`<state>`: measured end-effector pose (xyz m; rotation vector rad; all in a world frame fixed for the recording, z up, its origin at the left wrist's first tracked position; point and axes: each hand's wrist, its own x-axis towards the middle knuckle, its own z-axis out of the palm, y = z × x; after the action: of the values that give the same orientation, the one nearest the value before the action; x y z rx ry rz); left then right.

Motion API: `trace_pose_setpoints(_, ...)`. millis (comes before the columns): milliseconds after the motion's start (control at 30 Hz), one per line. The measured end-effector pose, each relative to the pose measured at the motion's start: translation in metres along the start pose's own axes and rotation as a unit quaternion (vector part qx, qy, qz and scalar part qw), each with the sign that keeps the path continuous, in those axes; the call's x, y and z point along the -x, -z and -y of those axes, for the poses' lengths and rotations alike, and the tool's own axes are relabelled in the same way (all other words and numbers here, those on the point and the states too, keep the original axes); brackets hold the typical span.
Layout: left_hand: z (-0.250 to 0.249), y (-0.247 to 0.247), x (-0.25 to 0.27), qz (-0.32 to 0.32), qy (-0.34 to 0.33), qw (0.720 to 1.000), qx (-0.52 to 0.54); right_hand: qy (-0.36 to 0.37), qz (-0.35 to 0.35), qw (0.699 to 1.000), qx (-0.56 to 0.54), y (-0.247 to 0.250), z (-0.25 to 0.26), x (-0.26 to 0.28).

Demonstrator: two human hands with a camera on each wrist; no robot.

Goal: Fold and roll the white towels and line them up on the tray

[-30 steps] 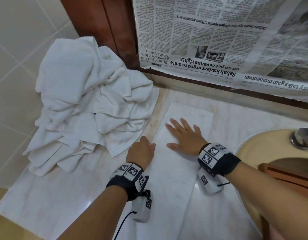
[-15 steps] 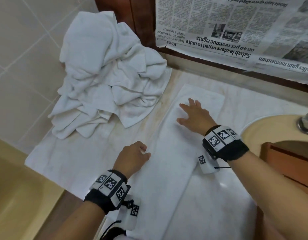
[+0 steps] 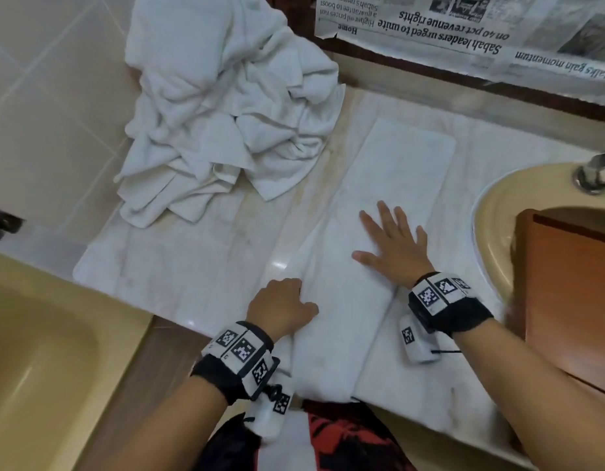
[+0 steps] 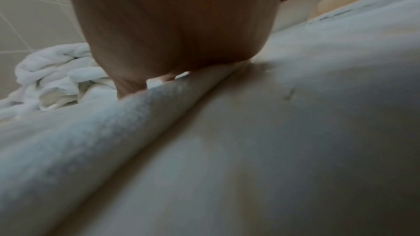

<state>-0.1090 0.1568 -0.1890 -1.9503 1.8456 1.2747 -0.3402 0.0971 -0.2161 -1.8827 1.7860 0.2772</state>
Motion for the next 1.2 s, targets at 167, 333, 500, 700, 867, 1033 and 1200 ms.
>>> trace_pose_setpoints(167, -0.013, 0.021, -0.022, 0.020, -0.039, 0.999, 0.028, -0.025, 0.004, 1.000, -0.002, 0.015, -0.010, -0.010)
trace_pose_setpoints(333, -0.051, 0.038, -0.046, -0.047, -0.031, 0.998, -0.030, -0.086, -0.013, 0.996, -0.025, 0.037, -0.033, -0.031)
trace_pose_setpoints(500, -0.074, 0.021, -0.031, -0.075, -0.016, 0.989, -0.126, -0.120, -0.015, 0.992, -0.021, 0.054, -0.043, -0.053)
trace_pose_setpoints(700, -0.057, 0.008, -0.013, -0.050, -0.032, 0.989, -0.133, -0.148, -0.026, 0.988, -0.017, 0.064, -0.032, -0.054)
trace_pose_setpoints(867, -0.028, 0.020, -0.003, -0.027, -0.032, 0.993, -0.113, -0.136, -0.088, 0.987, -0.007, 0.050, 0.014, -0.031)
trace_pose_setpoints(1033, -0.006, 0.031, -0.008, 0.019, -0.053, 0.996, -0.071, -0.101, -0.022, 0.994, -0.043, 0.016, 0.045, -0.003)
trace_pose_setpoints(1200, -0.005, 0.046, -0.024, 0.039, -0.072, 0.996, -0.024, -0.096, -0.002, 0.995, -0.004, 0.002, 0.027, 0.003)
